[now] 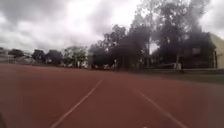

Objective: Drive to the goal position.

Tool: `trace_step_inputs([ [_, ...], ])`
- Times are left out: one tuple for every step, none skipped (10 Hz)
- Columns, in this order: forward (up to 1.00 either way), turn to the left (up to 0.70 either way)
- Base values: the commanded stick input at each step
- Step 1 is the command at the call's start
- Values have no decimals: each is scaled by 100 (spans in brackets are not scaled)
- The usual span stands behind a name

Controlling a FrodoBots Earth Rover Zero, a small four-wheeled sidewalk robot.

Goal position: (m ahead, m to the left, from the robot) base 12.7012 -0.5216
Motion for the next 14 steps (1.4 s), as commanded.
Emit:
trace_step_inputs([
  [70,0],
  [70,0],
  [70,0],
  [70,0],
  [70,0],
  [70,0],
  [70,0],
  [70,0],
  [70,0],
  [70,0],
  [70,0],
  [70,0],
  [70,0],
  [70,0],
])
